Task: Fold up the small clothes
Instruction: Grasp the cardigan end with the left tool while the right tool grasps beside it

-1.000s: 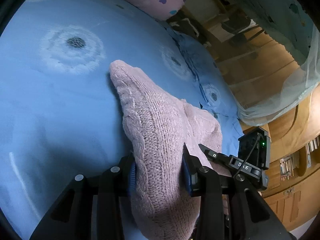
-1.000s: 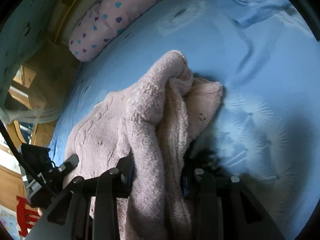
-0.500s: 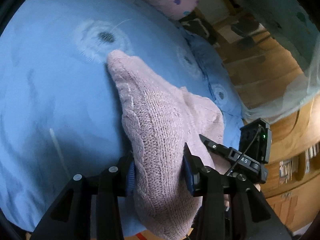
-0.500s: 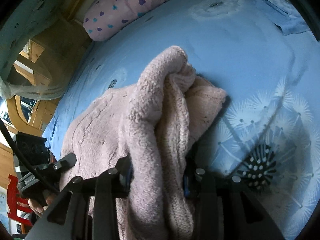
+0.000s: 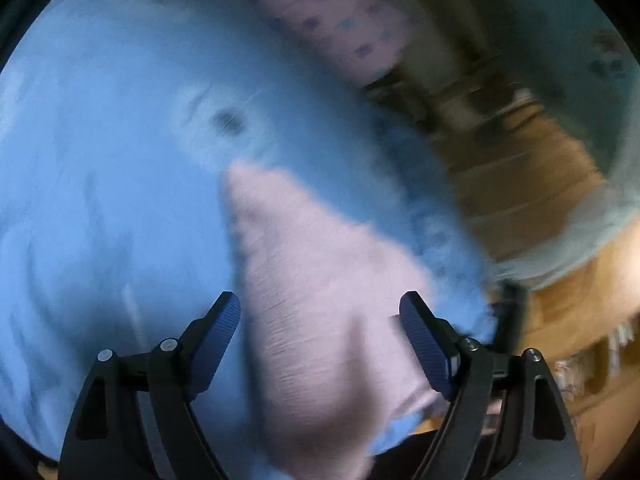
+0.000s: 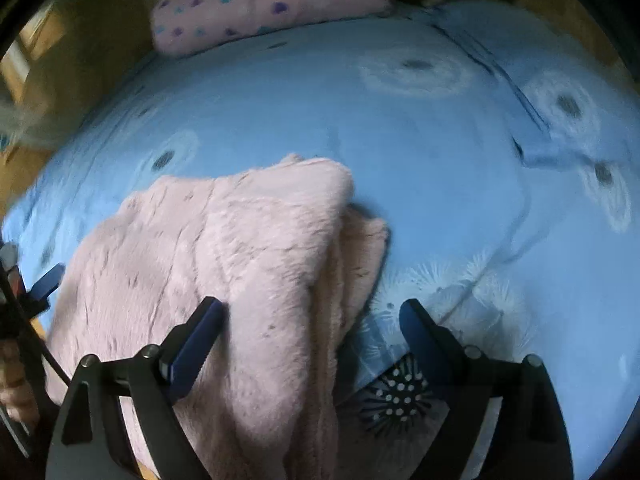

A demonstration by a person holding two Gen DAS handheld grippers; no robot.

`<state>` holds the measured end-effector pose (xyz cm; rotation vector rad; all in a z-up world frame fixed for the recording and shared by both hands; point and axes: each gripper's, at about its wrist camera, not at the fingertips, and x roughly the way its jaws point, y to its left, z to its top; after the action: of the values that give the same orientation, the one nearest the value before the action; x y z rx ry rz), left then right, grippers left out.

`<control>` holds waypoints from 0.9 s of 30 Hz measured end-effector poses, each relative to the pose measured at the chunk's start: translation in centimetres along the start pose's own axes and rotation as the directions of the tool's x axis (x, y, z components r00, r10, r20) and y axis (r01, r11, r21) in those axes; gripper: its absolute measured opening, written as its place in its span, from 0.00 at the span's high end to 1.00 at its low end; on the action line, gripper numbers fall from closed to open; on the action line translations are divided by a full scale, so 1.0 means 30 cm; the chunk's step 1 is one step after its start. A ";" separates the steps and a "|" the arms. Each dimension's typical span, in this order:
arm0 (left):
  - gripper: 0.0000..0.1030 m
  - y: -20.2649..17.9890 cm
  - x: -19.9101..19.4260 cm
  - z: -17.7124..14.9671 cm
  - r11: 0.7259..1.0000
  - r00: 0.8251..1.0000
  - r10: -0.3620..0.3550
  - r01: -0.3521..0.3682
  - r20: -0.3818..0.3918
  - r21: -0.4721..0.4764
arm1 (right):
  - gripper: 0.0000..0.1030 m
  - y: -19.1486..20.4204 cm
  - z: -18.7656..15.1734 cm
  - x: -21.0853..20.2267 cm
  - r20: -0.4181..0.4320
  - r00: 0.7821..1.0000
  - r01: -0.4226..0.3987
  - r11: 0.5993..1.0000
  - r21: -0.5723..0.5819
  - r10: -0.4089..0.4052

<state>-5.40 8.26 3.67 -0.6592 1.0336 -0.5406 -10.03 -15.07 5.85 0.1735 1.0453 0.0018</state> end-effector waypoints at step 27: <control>0.59 -0.033 0.168 -0.004 0.998 0.972 0.044 -0.033 -0.229 0.055 | 0.42 0.010 0.109 0.192 -0.137 0.940 -0.308 0.950 0.042 0.311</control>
<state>-3.51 4.10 1.34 -0.5383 1.2434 -0.6177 -4.29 -14.74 2.54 0.3592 1.1511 0.2936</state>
